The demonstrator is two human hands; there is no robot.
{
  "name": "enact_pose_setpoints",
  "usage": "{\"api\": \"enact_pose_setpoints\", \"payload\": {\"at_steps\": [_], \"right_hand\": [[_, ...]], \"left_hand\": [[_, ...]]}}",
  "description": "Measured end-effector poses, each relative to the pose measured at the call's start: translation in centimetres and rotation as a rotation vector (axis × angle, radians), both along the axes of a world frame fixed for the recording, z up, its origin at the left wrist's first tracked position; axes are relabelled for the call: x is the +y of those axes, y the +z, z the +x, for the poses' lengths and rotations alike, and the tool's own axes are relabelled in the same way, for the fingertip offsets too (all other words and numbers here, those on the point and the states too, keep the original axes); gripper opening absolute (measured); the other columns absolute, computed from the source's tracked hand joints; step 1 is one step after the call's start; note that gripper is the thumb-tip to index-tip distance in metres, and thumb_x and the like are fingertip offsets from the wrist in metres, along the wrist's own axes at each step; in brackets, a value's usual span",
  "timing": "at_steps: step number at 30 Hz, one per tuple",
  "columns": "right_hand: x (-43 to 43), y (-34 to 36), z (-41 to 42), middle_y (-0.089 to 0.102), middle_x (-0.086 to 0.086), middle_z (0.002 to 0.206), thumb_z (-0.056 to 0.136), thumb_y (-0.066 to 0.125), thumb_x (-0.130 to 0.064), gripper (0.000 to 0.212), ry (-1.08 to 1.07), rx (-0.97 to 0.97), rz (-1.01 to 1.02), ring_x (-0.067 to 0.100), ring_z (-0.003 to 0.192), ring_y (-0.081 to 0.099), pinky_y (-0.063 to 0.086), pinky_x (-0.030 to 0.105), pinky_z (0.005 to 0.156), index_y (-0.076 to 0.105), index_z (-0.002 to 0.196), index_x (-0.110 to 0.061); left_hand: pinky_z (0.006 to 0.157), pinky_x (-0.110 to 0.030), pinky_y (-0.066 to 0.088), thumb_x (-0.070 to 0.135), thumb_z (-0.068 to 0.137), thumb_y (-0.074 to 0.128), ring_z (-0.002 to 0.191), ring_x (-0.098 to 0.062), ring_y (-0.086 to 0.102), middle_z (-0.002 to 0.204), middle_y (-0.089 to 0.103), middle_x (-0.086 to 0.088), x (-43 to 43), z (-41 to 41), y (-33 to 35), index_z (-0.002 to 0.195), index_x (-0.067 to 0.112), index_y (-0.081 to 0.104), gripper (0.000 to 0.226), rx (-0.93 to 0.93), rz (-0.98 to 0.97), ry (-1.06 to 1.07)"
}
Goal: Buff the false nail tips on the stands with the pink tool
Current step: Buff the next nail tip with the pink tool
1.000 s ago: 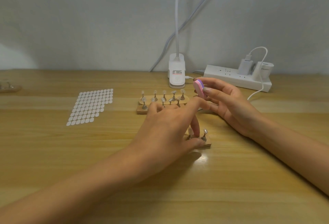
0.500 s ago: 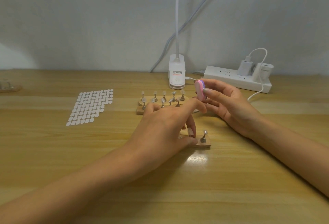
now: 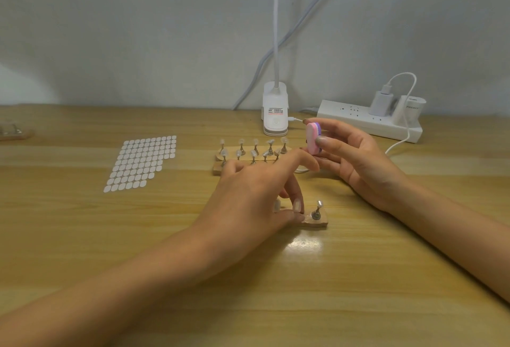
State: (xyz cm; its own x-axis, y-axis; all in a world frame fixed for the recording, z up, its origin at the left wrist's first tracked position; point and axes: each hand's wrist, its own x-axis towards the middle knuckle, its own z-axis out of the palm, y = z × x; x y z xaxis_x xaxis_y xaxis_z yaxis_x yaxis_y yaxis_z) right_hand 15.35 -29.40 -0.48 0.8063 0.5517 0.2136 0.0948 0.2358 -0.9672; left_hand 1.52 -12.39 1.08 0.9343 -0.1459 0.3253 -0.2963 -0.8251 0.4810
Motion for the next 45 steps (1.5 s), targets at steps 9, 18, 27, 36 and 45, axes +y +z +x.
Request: {"api": "enact_pose_setpoints", "payload": {"at_steps": [9, 18, 27, 36, 45], "right_hand": [[0.0, 0.2, -0.3, 0.073, 0.001, 0.094, 0.078, 0.071, -0.020, 0.037, -0.047, -0.014, -0.031, 0.020, 0.095, 0.071, 0.061, 0.031, 0.080, 0.063, 0.114, -0.015], [0.5, 0.9, -1.1, 0.066, 0.007, 0.099, 0.067, 0.080, -0.019, 0.040, -0.121, -0.125, 0.118, 0.038, 0.115, 0.064, 0.055, 0.032, 0.097, 0.060, 0.101, -0.014], [1.5, 1.6, -3.2, 0.074, 0.002, 0.104, 0.082, 0.074, -0.021, 0.027, -0.092, -0.698, -0.168, 0.022, 0.097, 0.070, 0.060, 0.032, 0.079, 0.073, 0.109, -0.016], [1.9, 1.7, -3.6, 0.069, 0.007, 0.096, 0.085, 0.072, -0.019, 0.025, -0.199, -1.111, -0.279, 0.016, 0.090, 0.066, 0.055, 0.036, 0.077, 0.073, 0.109, -0.015], [2.0, 1.2, -3.9, 0.070, 0.008, 0.098, 0.085, 0.075, -0.013, 0.021, -0.162, -1.136, -0.267, 0.018, 0.093, 0.067, 0.056, 0.036, 0.079, 0.075, 0.106, -0.012]], "left_hand": [[0.106, -0.034, 0.027, 0.030, 0.083, 0.079, 0.097, 0.004, 0.060, 0.087, 0.067, 0.023, 0.0, -0.2, -0.2, 0.125, 0.046, 0.046, 0.055, -0.072, -0.036, -0.035], [0.079, -0.015, 0.055, 0.005, 0.080, 0.082, 0.085, -0.008, 0.073, 0.087, 0.073, 0.003, 1.5, 0.7, 1.4, 0.127, 0.022, 0.054, 0.056, -0.239, -0.517, -0.080], [0.086, -0.035, 0.061, 0.020, 0.069, 0.085, 0.084, -0.016, 0.077, 0.083, 0.079, -0.001, 3.8, 2.0, -0.1, 0.125, 0.023, 0.055, 0.064, -0.076, -0.732, -0.001], [0.060, -0.006, 0.042, 0.023, 0.078, 0.086, 0.072, -0.001, 0.071, 0.077, 0.077, 0.007, 3.4, 1.7, 0.0, 0.120, 0.020, 0.055, 0.052, -0.202, -0.572, 0.029], [0.063, -0.003, 0.042, 0.024, 0.077, 0.086, 0.070, 0.004, 0.069, 0.075, 0.076, 0.010, 3.4, 1.7, -0.2, 0.119, 0.019, 0.056, 0.053, -0.259, -0.519, 0.014]]}}
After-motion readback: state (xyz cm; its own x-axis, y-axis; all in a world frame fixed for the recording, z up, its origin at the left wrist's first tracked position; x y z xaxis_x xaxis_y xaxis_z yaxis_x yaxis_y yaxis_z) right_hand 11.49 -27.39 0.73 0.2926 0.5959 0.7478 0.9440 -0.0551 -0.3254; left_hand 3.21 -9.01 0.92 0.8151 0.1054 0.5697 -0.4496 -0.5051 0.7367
